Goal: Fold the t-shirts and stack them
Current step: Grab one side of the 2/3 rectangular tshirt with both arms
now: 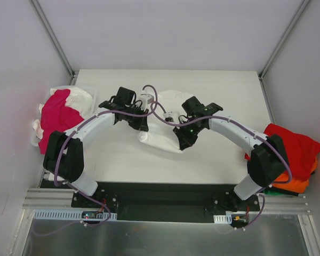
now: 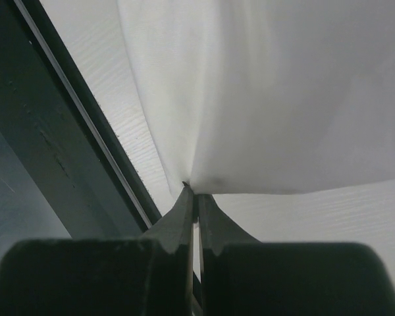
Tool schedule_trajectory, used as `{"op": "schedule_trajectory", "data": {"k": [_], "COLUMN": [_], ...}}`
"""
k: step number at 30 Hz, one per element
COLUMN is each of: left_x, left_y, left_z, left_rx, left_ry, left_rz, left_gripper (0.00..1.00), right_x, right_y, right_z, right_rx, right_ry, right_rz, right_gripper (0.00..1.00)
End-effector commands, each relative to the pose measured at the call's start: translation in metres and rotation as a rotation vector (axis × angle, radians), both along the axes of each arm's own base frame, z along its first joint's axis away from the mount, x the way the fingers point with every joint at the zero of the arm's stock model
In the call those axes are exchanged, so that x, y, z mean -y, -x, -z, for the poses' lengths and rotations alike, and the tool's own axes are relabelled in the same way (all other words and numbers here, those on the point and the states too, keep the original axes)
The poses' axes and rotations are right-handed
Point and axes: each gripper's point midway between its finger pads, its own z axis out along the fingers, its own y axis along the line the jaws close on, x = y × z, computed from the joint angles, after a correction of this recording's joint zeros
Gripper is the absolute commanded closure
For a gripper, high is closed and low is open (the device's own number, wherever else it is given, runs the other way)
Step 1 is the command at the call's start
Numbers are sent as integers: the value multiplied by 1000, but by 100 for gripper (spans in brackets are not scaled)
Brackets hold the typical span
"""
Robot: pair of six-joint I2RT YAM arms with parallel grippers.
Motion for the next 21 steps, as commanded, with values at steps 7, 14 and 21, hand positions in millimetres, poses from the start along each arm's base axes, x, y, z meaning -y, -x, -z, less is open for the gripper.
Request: {"op": "schedule_trajectory", "data": {"k": [7,14,21], "left_x": [2,14,25], "left_y": [44,46,15], "left_z": [6,-10,-33], "left_rx": [-11,-5,67], "left_ry": [-50,-35,-45], "left_rz": [145,197,224], "left_gripper": [100,100,100], "right_x": [6,1,-2], "right_y": [37,30,12], "right_z": [-24,-42,-52], "right_rx": [-43,-2,52], "right_ry": [15,-4,11], "right_rz": [-92,-90,-78], "right_gripper": [99,99,99]}}
